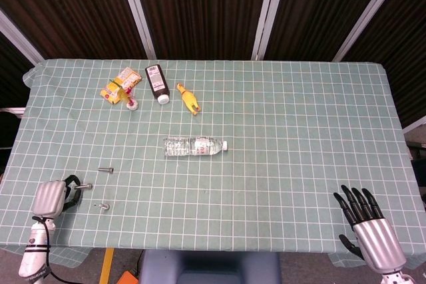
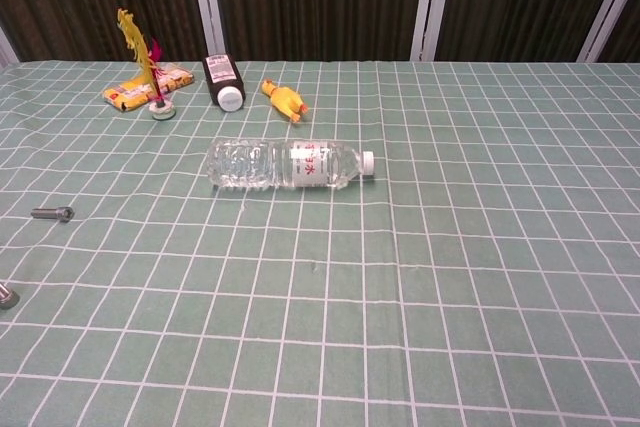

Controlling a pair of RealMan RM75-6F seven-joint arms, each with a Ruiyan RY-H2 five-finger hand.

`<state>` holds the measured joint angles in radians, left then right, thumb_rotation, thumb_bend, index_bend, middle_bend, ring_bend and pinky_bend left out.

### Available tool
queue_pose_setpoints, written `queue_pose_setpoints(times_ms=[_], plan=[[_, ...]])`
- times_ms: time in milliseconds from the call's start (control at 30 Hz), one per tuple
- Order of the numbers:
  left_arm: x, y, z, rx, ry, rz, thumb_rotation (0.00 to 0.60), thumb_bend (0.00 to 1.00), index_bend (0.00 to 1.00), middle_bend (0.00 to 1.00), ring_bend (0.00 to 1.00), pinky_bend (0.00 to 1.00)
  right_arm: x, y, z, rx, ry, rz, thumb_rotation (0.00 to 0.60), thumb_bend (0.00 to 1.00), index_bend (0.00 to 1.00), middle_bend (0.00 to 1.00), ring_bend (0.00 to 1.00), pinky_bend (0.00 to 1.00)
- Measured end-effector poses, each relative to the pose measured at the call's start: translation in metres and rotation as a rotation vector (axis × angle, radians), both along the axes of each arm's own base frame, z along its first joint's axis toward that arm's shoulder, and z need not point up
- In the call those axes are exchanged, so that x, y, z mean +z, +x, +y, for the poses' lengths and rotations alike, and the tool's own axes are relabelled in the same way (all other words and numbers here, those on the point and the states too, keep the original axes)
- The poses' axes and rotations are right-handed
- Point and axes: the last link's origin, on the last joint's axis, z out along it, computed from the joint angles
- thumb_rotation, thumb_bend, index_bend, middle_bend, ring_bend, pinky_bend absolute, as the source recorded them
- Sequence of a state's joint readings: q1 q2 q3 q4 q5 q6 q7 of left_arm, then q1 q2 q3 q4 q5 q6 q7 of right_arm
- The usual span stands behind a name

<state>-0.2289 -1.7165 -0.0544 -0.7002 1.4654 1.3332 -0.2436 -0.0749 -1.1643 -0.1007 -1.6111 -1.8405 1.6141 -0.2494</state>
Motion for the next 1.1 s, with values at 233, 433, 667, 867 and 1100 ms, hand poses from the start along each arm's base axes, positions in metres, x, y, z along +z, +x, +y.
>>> queue_pose_setpoints(times_ms=[233,433,667,867,1100], plan=[[0.0,0.018,-0.001,-0.044,-0.032,0.067,0.6,0.44,0.53,1.0,1.0,1.0,0.0,0.0,0.0,-0.001,0.001,0.0,0.6,0.28,0.0,0.0,0.0,0.0],[0.0,0.035,-0.001,-0.07,-0.067,0.161,0.6,0.44,0.52,1.0,1.0,1.0,0.001,0.0,0.0,-0.001,0.002,-0.001,0.6,0.28,0.0,0.0,0.0,0.0],[0.004,0.058,-0.003,-0.096,-0.088,0.293,0.6,0.44,0.51,1.0,1.0,1.0,0.001,0.0,0.0,-0.002,0.003,-0.001,0.6,0.28,0.0,0.0,0.0,0.0],[0.005,0.067,-0.002,-0.08,-0.097,0.333,0.6,0.43,0.51,1.0,1.0,1.0,0.002,0.0,0.0,-0.002,0.0,-0.003,0.6,0.28,0.0,0.0,0.0,0.0],[0.003,0.068,0.0,-0.078,-0.109,0.374,0.6,0.43,0.51,1.0,1.0,1.0,0.001,0.0,0.0,-0.005,0.001,0.0,0.6,0.28,0.0,0.0,0.0,0.0]])
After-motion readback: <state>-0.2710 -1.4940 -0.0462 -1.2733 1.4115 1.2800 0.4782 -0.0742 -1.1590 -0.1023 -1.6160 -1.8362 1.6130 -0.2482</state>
